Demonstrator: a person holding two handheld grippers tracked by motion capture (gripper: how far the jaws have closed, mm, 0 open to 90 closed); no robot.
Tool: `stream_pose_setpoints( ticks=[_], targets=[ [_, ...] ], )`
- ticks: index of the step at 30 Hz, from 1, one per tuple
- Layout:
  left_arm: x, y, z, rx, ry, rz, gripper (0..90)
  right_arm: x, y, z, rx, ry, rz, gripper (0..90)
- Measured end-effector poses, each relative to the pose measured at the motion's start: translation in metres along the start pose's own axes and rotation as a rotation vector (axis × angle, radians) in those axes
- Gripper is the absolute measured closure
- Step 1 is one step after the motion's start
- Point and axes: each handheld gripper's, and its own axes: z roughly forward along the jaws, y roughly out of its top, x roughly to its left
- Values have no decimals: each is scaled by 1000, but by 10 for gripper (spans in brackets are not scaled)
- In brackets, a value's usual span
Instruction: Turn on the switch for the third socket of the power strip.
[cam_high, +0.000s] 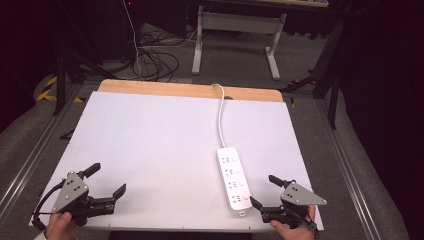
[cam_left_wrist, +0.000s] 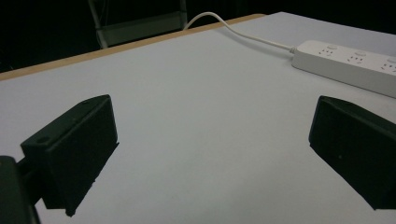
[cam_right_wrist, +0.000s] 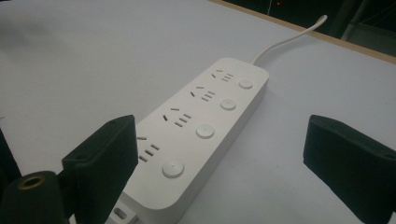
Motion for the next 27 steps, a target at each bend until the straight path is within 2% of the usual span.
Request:
stream_pose_setpoints(
  ticks=[11, 17, 27],
  targets=[
    [0, 0, -1, 4, 2, 8, 16, 0, 1, -1, -3, -5, -2, 106],
    [0, 1, -1, 9, 6, 30, 16, 0, 1, -1, -6, -7, 2, 106],
    [-1, 1, -1, 9, 10, 28, 16, 1, 4, -2, -5, -12, 7, 108]
  ],
)
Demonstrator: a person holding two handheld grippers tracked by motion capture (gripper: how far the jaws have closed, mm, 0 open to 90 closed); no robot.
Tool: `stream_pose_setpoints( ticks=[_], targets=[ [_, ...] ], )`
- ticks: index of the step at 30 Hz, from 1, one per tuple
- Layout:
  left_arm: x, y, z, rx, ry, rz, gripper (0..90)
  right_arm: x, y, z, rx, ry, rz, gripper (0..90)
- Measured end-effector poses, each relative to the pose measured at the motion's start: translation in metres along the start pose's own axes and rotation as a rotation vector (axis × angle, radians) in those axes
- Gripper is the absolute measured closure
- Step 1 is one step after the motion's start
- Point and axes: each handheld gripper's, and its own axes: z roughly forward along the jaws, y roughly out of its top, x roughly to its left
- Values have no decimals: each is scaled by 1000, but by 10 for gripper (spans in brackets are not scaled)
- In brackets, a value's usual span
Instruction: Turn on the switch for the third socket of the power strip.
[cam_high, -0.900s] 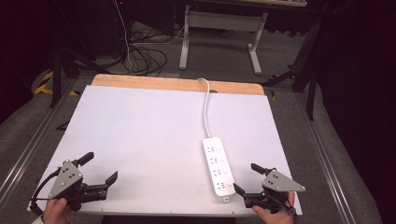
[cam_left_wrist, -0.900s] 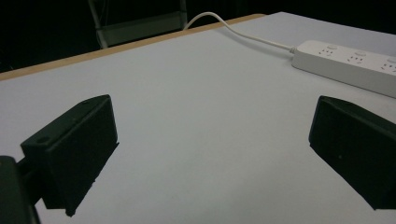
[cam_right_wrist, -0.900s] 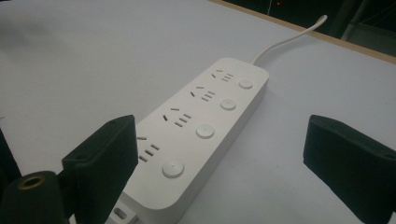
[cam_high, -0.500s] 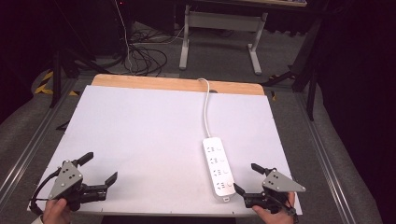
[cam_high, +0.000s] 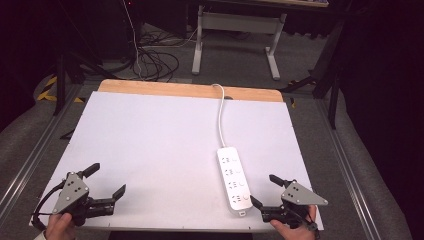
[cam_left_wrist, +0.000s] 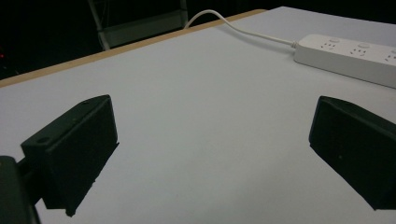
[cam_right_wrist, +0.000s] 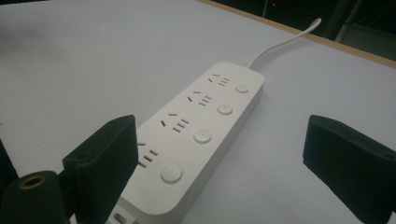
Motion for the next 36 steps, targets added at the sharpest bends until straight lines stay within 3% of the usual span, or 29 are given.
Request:
stream_pose_setpoints(
  ticks=[10, 12, 24, 36],
  targets=[
    [0, 0, 0, 1, 5, 0, 16, -3, 22, -2, -1, -28, -16, 167],
    [0, 0, 0, 1, 5, -1, 16, -4, 29, -1, -6, -11, -21, 235],
    [1, 0, 0, 3, 6, -3, 16, -8, 61, 7, -9, 13, -44, 245],
    [1, 0, 0, 3, 4, -4, 16, -13, 80, 24, 18, 31, -48, 251]
  ],
)
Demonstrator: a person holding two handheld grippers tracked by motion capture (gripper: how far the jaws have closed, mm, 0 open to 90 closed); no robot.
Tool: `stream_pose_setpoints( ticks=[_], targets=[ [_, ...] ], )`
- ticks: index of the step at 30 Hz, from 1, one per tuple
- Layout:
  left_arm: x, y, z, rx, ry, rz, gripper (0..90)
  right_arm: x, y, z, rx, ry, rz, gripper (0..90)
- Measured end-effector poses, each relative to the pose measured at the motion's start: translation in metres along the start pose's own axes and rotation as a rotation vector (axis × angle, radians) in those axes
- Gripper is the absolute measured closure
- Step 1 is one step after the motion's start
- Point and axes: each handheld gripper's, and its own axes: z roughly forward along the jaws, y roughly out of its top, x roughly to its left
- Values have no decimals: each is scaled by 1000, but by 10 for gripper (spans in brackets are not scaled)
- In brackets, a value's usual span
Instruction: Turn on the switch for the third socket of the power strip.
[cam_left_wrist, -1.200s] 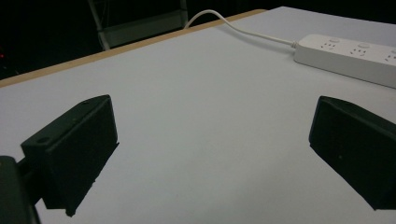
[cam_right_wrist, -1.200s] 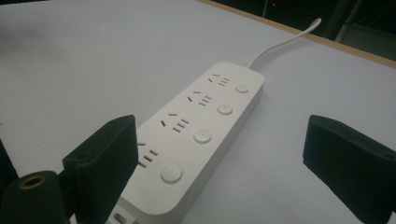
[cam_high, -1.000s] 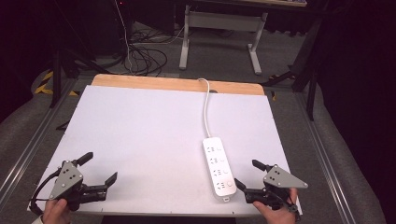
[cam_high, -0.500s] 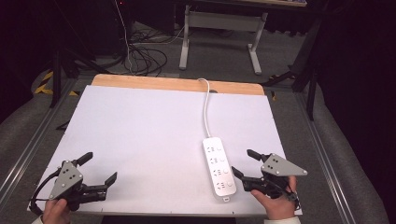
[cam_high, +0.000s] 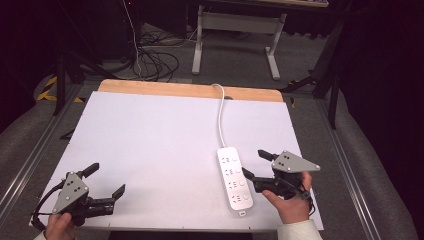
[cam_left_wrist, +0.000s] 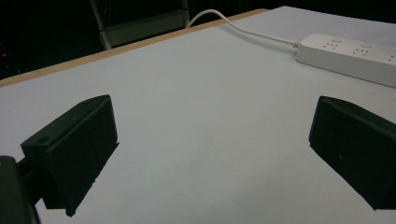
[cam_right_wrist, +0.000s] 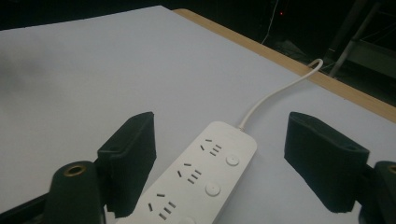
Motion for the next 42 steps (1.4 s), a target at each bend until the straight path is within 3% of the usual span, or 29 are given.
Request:
stream_pose_setpoints(
  ticks=[5, 15, 23, 28, 32, 33, 34, 35, 36, 38, 41, 42],
  targets=[
    [0, 0, 0, 0, -1, 0, 16, -2, 5, 7, 17, 14, -2, 253],
    [0, 0, 0, -1, -1, 1, 16, -5, 13, 19, 24, 78, 37, 308],
    [1, 0, 0, -4, -1, 2, 16, -3, 19, 32, 83, 123, 0, 382],
    [1, 0, 0, -3, -2, 1, 16, -3, 19, 32, 98, 140, 5, 433],
    [0, 0, 0, -2, -2, -1, 16, -4, 20, 30, 122, 184, 32, 589],
    [0, 0, 0, -3, -1, 0, 16, -4, 20, 30, 122, 184, 32, 589],
    [0, 0, 0, -2, -1, -2, 16, -4, 21, 30, 152, 201, 38, 694],
    [1, 0, 0, 0, 0, 4, 16, -4, 21, 30, 152, 201, 38, 694],
    [0, 0, 0, 0, -3, 0, 16, -4, 22, 31, 196, 215, 32, 772],
    [0, 0, 0, 0, -3, 0, 16, -2, 23, 33, 247, 216, 14, 848],
    [0, 0, 0, 0, -1, -2, 16, 0, 23, 35, 295, 215, -10, 900],
    [0, 0, 0, 0, -2, -2, 16, 2, 24, 38, 344, 211, -28, 900]
  ],
)
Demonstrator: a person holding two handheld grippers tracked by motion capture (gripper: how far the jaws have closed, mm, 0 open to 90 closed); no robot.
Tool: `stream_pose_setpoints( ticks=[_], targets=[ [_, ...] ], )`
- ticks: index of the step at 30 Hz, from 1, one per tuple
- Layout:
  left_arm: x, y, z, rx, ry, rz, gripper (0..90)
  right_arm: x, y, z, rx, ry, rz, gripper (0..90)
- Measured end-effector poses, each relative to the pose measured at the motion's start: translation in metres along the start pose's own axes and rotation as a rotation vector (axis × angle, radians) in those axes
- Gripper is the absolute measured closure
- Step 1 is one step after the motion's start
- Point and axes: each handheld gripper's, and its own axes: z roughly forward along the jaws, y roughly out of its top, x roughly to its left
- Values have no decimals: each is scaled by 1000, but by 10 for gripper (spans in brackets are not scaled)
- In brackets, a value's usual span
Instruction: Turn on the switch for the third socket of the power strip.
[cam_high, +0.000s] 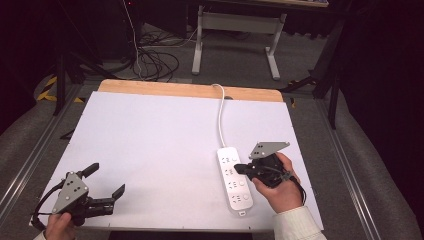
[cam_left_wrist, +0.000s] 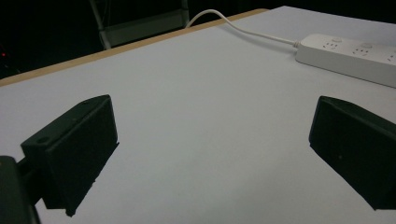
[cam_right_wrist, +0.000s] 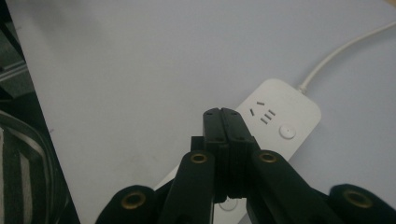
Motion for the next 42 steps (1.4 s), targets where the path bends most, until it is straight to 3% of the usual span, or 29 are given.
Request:
stream_pose_setpoints(
  ticks=[1, 4, 9, 16, 18, 29, 42],
  targets=[
    [0, 0, 0, 0, 0, 0, 16, 0, 0, 0, 0, 0, 0, 900],
    [0, 0, 0, 0, -1, 0, 16, 2, 1, 6, 82, -11, -11, 900],
    [0, 0, 0, 1, 0, 0, 16, 2, 2, 13, 151, -20, -14, 900],
    [0, 0, 0, 1, 0, -1, 16, 0, 1, 21, 222, -21, -5, 900],
    [0, 0, 0, 0, -1, 0, 16, -2, -1, 25, 255, -23, 19, 900],
    [0, 0, 0, 1, -1, 0, 16, -8, -9, 36, 336, -6, 60, 900],
    [0, 0, 0, 2, -1, 0, 16, -8, -10, 44, 388, -19, 46, 900]
  ],
)
